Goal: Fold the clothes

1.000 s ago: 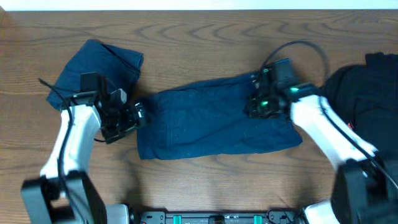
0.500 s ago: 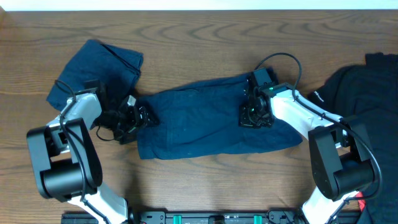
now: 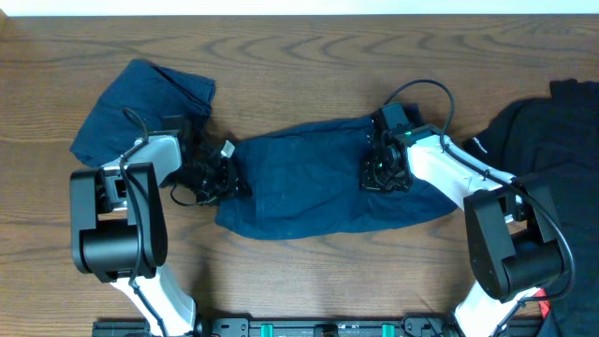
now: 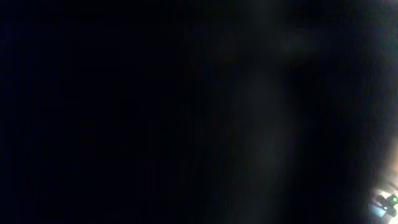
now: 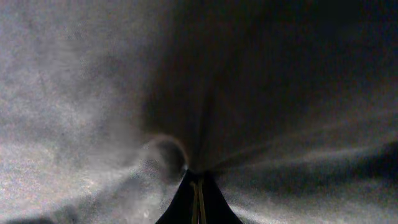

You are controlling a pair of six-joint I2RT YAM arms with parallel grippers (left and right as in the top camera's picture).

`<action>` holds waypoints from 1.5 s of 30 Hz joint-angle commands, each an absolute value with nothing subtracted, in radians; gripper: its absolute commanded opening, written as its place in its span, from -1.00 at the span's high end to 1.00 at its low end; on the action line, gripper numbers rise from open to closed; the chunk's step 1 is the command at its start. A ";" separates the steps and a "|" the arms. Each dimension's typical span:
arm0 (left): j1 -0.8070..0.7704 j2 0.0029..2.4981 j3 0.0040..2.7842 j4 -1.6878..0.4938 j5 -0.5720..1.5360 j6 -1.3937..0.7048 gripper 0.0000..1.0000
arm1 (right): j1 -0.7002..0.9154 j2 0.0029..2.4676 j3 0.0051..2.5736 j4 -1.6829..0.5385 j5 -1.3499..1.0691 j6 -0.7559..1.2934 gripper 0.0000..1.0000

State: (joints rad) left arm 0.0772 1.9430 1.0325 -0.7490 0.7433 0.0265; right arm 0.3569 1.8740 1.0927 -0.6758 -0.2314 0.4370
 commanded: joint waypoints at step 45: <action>-0.400 1.798 1.598 -1.271 0.085 -0.301 0.74 | 0.334 1.807 1.066 -0.641 -0.020 0.441 0.97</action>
State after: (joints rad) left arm -0.4019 1.7897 1.5986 -1.2667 0.0967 -0.2886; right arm 0.3370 1.7729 1.0718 -0.6590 0.0128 0.4633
